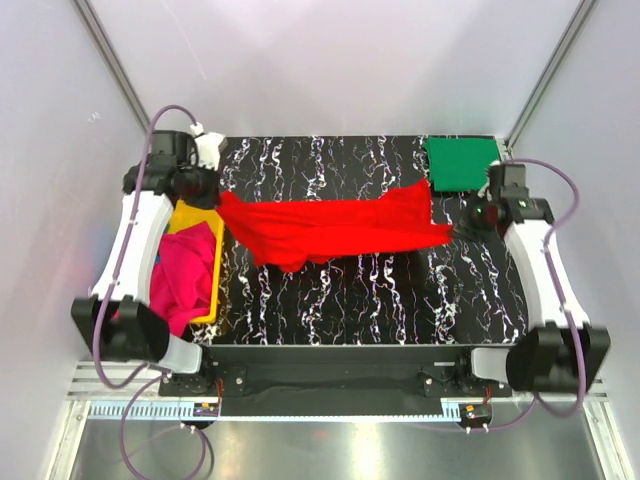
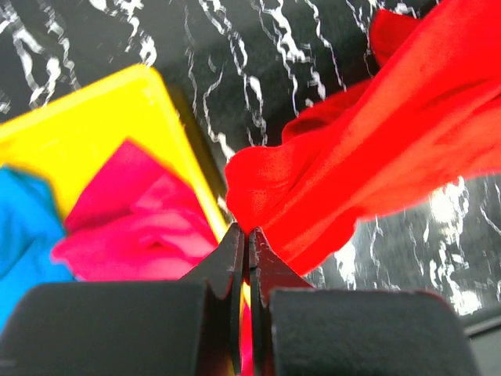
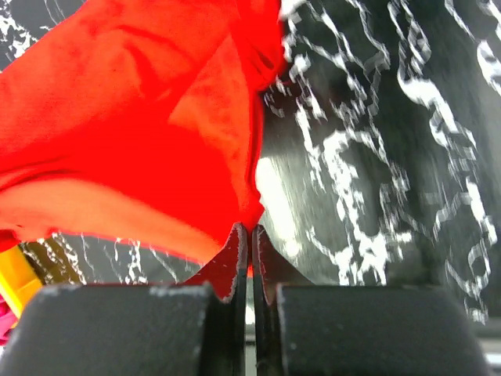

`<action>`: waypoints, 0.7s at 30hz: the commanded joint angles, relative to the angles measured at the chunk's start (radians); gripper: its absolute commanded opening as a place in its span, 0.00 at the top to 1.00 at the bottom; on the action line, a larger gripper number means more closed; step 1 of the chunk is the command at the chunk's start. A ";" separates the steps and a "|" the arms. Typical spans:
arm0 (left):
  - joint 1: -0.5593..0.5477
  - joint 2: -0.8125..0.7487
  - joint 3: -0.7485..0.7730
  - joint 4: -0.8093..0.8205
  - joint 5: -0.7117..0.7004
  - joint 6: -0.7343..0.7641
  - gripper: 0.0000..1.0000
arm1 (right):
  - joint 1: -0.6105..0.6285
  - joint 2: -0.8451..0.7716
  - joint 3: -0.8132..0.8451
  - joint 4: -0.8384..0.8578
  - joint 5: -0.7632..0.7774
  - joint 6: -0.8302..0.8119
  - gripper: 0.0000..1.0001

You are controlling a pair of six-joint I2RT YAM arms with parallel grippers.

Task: Fold and stack the t-shirts
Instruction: Flatten the tshirt out

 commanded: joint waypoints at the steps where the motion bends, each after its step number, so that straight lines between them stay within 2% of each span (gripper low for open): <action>1: 0.024 -0.067 -0.020 -0.044 0.018 0.024 1.00 | -0.010 -0.097 -0.037 -0.046 0.013 0.060 1.00; 4: 0.026 -0.014 0.060 -0.012 0.046 -0.016 1.00 | -0.015 -0.027 0.038 0.028 -0.034 0.084 1.00; 6: 0.026 0.076 0.226 -0.026 0.070 -0.065 1.00 | -0.015 0.100 0.178 0.110 -0.071 0.101 1.00; 7: 0.027 0.112 0.299 -0.033 0.077 -0.088 1.00 | -0.015 0.152 0.312 0.135 -0.100 0.109 1.00; 8: 0.026 0.149 0.456 -0.040 0.084 -0.124 1.00 | -0.015 0.260 0.392 0.170 -0.114 0.119 1.00; 9: 0.026 0.217 0.535 -0.040 0.083 -0.143 1.00 | -0.015 0.318 0.482 0.181 -0.125 0.127 1.00; 10: 0.024 0.255 0.613 -0.037 0.075 -0.184 1.00 | -0.015 0.374 0.676 0.190 -0.136 0.135 1.00; 11: 0.026 0.290 0.776 -0.035 0.042 -0.200 1.00 | -0.015 0.484 0.781 0.206 -0.139 0.151 1.00; 12: 0.026 0.356 0.860 -0.026 0.017 -0.205 1.00 | -0.015 0.539 0.890 0.209 -0.142 0.161 1.00; 13: 0.026 0.387 0.941 -0.021 -0.014 -0.246 1.00 | -0.016 0.595 1.122 0.209 -0.154 0.168 1.00; 14: 0.033 0.408 1.053 -0.006 -0.037 -0.257 1.00 | -0.020 0.704 1.249 0.191 -0.157 0.194 1.00; 15: 0.033 0.410 1.074 0.058 -0.069 -0.270 1.00 | -0.023 0.761 1.378 0.184 -0.163 0.216 1.00; 16: 0.033 0.392 1.066 0.109 -0.080 -0.290 1.00 | -0.029 0.810 1.590 0.189 -0.189 0.240 1.00; 18: 0.064 0.299 0.953 0.290 -0.100 -0.297 1.00 | -0.056 0.872 1.672 0.302 -0.221 0.338 1.00; 19: 0.069 0.272 0.916 0.342 -0.104 -0.304 1.00 | -0.069 0.857 1.592 0.368 -0.232 0.372 1.00; 20: 0.079 0.258 0.916 0.368 -0.104 -0.301 1.00 | -0.087 0.785 1.515 0.513 -0.228 0.423 1.00; 21: 0.079 0.275 0.954 0.356 -0.101 -0.298 1.00 | -0.093 0.745 1.437 0.575 -0.216 0.434 1.00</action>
